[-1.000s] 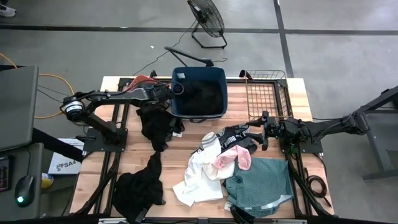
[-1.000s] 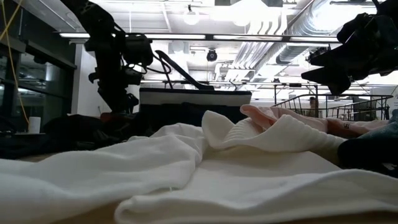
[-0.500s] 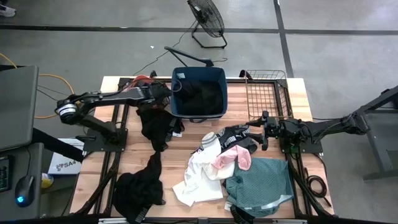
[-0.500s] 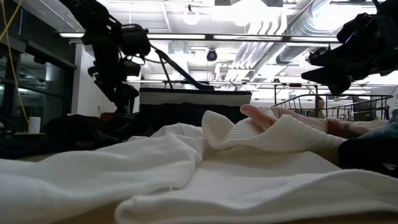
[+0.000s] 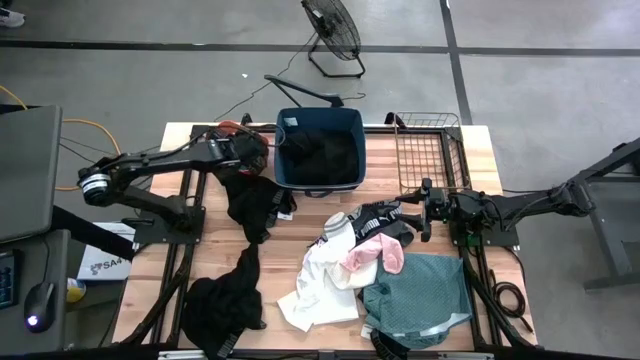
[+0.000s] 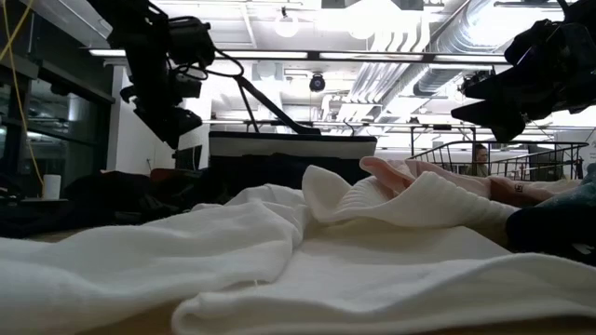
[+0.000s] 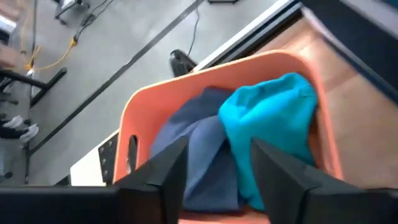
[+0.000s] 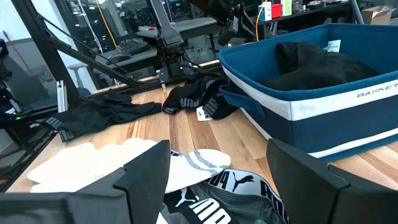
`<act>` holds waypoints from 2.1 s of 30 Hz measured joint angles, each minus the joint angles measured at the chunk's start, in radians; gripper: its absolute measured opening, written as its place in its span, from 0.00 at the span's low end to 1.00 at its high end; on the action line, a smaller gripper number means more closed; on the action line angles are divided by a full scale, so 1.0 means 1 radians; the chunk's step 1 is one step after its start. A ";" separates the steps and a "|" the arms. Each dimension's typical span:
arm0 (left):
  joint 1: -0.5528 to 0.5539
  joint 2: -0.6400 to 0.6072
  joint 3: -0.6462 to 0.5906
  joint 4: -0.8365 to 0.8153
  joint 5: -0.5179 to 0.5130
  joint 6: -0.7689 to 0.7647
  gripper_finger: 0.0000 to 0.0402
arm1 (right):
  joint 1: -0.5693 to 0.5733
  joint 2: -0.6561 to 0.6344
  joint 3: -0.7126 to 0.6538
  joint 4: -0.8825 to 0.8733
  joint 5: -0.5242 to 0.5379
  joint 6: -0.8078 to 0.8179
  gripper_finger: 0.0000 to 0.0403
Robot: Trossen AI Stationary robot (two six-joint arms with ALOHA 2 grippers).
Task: Pick & Place Cloths
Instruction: Put the light pink sock into the orange bin
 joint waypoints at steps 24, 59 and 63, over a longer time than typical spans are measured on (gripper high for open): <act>-0.499 -0.181 0.000 0.034 0.170 0.017 0.00 | 0.000 0.000 0.000 0.000 0.000 0.000 0.64; -0.693 -0.506 -0.387 0.568 0.312 0.128 0.00 | 0.000 0.000 0.002 0.065 -0.028 0.360 0.64; -0.693 -0.521 -0.388 0.571 0.328 0.129 0.00 | 0.004 0.009 0.023 0.054 -0.023 0.368 0.64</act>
